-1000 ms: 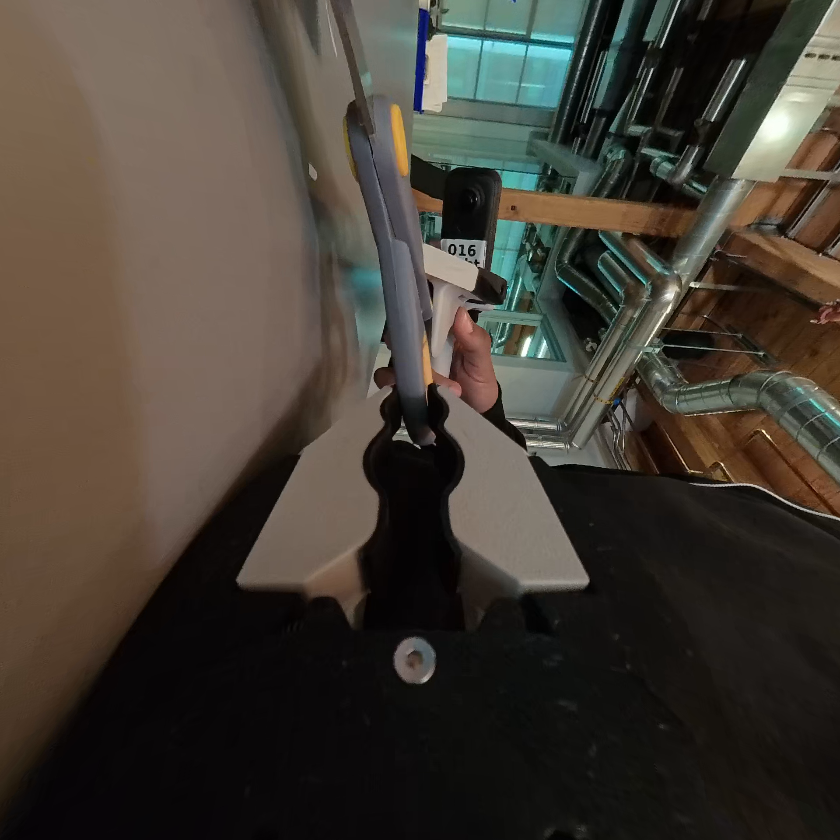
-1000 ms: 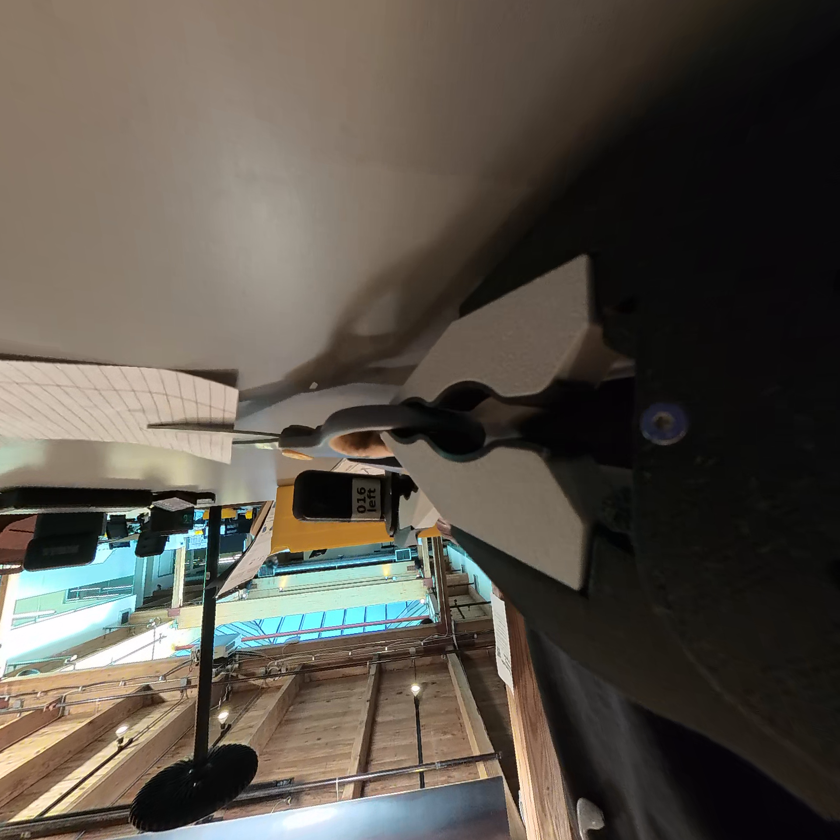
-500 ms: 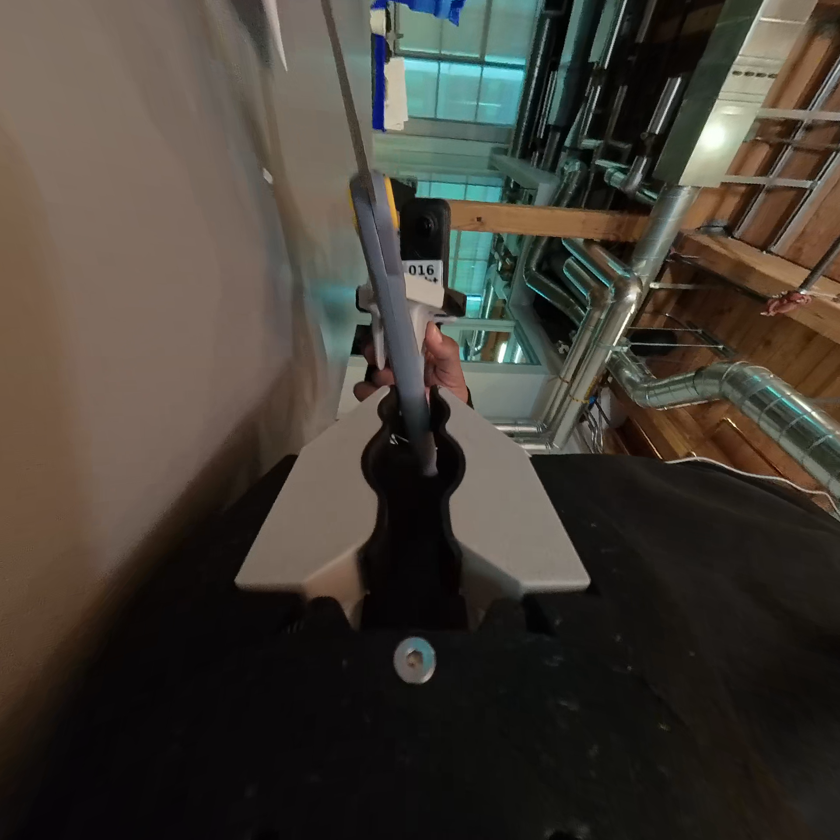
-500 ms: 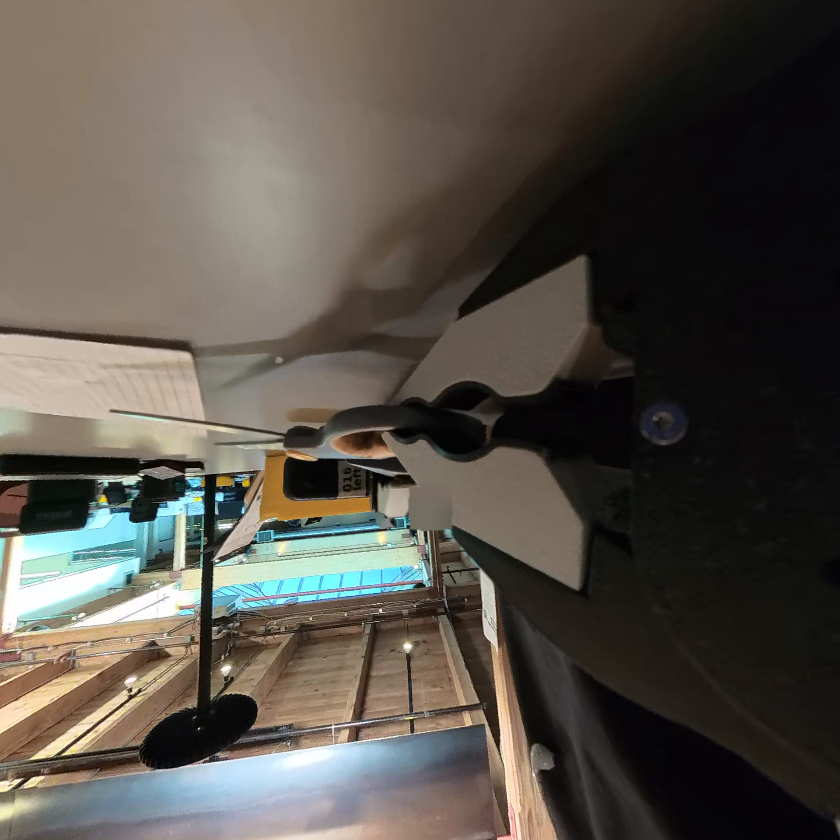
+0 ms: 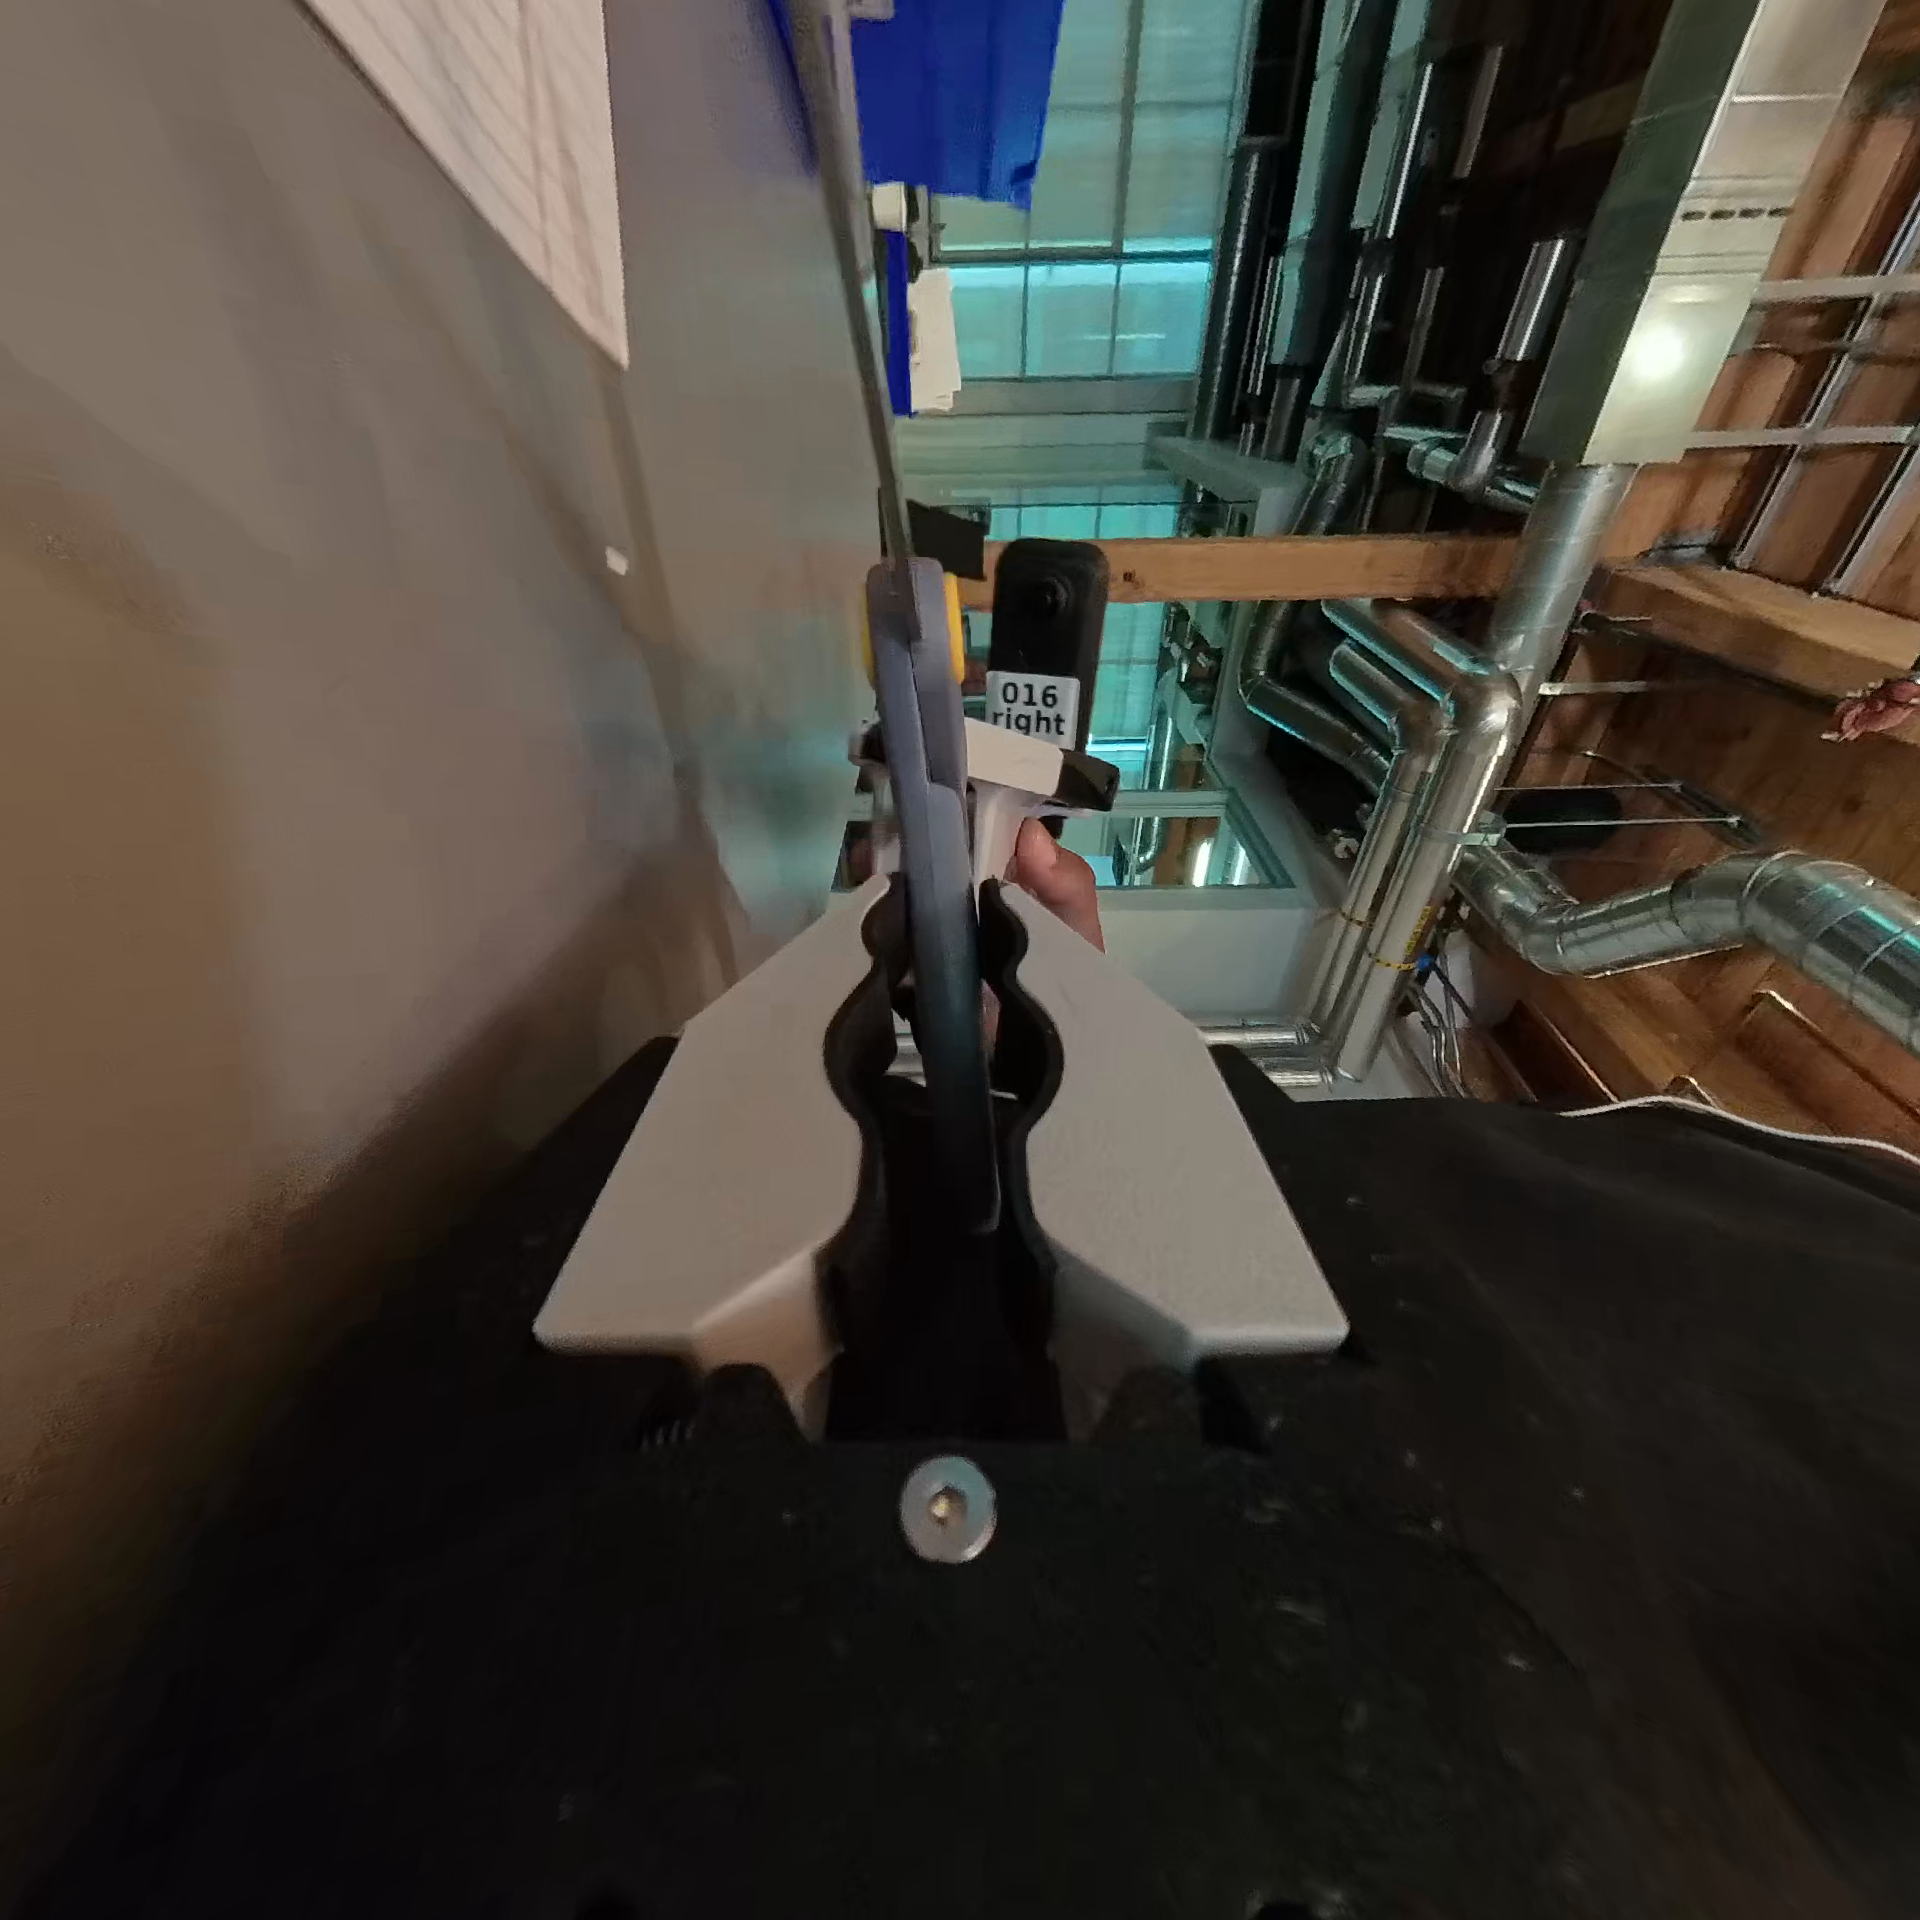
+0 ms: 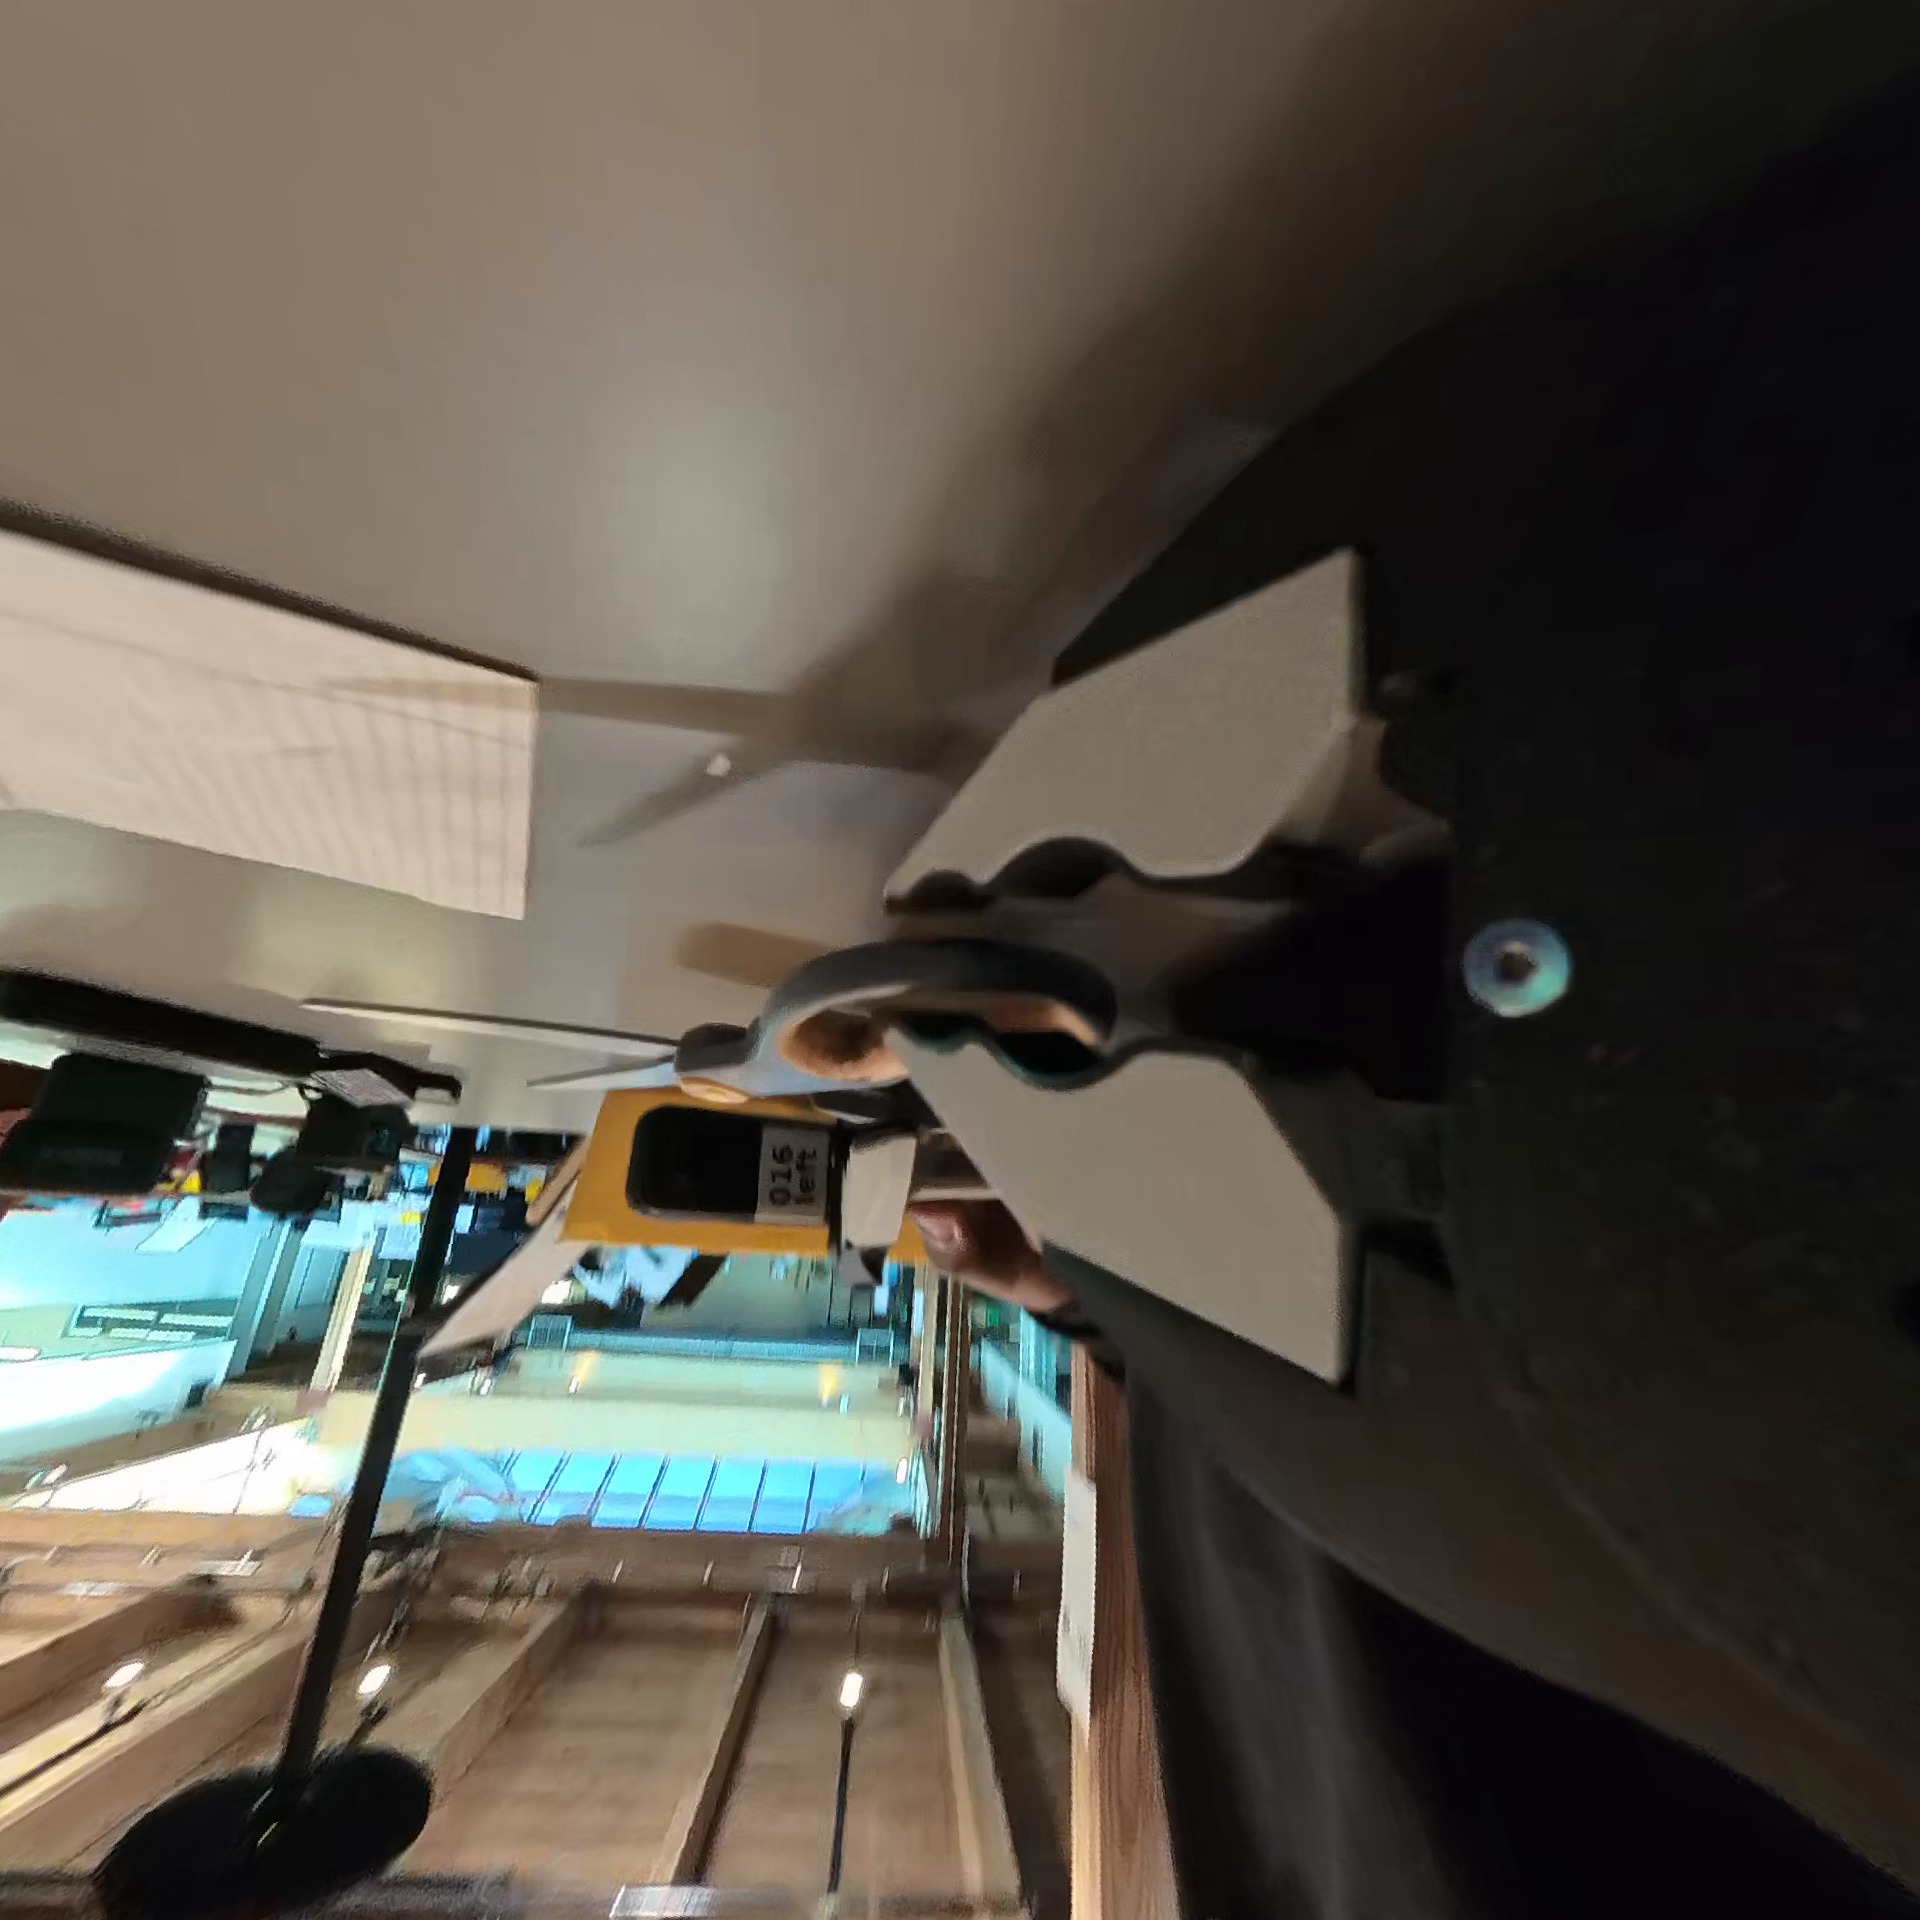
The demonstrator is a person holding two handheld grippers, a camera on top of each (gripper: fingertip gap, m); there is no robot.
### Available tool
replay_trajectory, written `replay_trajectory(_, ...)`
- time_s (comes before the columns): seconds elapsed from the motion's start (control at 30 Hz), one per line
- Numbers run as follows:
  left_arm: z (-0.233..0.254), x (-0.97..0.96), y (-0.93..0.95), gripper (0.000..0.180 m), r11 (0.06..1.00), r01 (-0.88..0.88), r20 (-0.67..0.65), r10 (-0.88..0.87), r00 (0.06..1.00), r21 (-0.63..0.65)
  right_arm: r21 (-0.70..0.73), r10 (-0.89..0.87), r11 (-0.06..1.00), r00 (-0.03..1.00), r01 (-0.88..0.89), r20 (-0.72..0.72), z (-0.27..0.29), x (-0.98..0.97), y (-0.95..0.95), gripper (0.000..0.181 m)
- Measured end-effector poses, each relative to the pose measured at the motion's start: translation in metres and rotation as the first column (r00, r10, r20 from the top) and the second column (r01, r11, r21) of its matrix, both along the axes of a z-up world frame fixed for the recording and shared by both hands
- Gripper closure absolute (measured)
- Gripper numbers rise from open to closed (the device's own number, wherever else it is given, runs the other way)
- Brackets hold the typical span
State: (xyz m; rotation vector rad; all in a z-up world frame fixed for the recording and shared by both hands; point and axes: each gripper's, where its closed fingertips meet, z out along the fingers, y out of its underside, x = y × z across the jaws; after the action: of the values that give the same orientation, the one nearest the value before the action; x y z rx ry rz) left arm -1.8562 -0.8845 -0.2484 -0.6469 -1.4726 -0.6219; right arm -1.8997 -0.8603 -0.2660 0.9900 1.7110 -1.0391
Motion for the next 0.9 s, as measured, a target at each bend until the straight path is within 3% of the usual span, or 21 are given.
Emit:
replay_trajectory(0.03, 0.001, -0.002, -0.003, 0.170, 1.000, -0.017, 0.000, 0.017, 1.000, -0.011, 0.003, -0.004, 1.000, 0.997, 0.004, -0.075, 0.005, -0.005, 0.000, 0.139)
replay_trajectory(0.07, 0.000, -0.003, -0.007, 0.170, 0.999, -0.035, 0.004, 0.036, 0.999, -0.040, 0.004, -0.013, 1.000, 0.986, 0.014, -0.166, 0.012, -0.011, 0.000, 0.130)
replay_trajectory(0.13, -0.004, -0.006, -0.017, 0.170, 0.992, -0.073, 0.011, 0.075, 0.997, -0.103, 0.019, -0.020, 0.999, 0.908, 0.031, -0.419, 0.029, -0.023, 0.001, 0.119)
replay_trajectory(0.2, -0.005, -0.009, -0.027, 0.170, 0.982, -0.121, 0.010, 0.124, 0.992, -0.143, 0.079, 0.068, 0.997, 0.755, -0.021, -0.653, 0.042, -0.021, -0.002, 0.115)
replay_trajectory(0.27, -0.004, -0.013, -0.034, 0.170, 0.972, -0.161, 0.001, 0.164, 0.986, -0.172, 0.162, 0.189, 0.982, 0.603, -0.099, -0.775, 0.045, -0.006, -0.011, 0.113)
replay_trajectory(0.4, 0.010, -0.021, -0.033, 0.170, 0.957, -0.180, -0.072, 0.168, 0.983, -0.228, 0.258, 0.299, 0.954, 0.527, -0.151, -0.796, 0.032, 0.016, -0.036, 0.114)
replay_trajectory(0.57, 0.022, -0.023, -0.023, 0.170, 0.921, -0.160, -0.137, 0.117, 0.984, -0.355, 0.331, 0.371, 0.929, 0.468, -0.168, -0.802, 0.020, 0.017, -0.046, 0.102)
replay_trajectory(0.7, 0.025, -0.024, -0.012, 0.170, 0.891, -0.141, -0.158, 0.079, 0.984, -0.432, 0.436, 0.473, 0.877, 0.512, -0.200, -0.717, -0.003, 0.027, -0.048, 0.097)
replay_trajectory(0.8, 0.024, -0.025, -0.006, 0.168, 0.871, -0.119, -0.157, 0.049, 0.986, -0.477, 0.426, 0.457, 0.883, 0.561, -0.197, -0.690, -0.002, 0.023, -0.048, 0.114)
replay_trajectory(0.9, 0.028, -0.029, -0.007, 0.167, 0.917, -0.124, -0.156, 0.068, 0.985, -0.378, 0.395, 0.433, 0.897, 0.583, -0.201, -0.688, 0.004, 0.022, -0.049, 0.121)
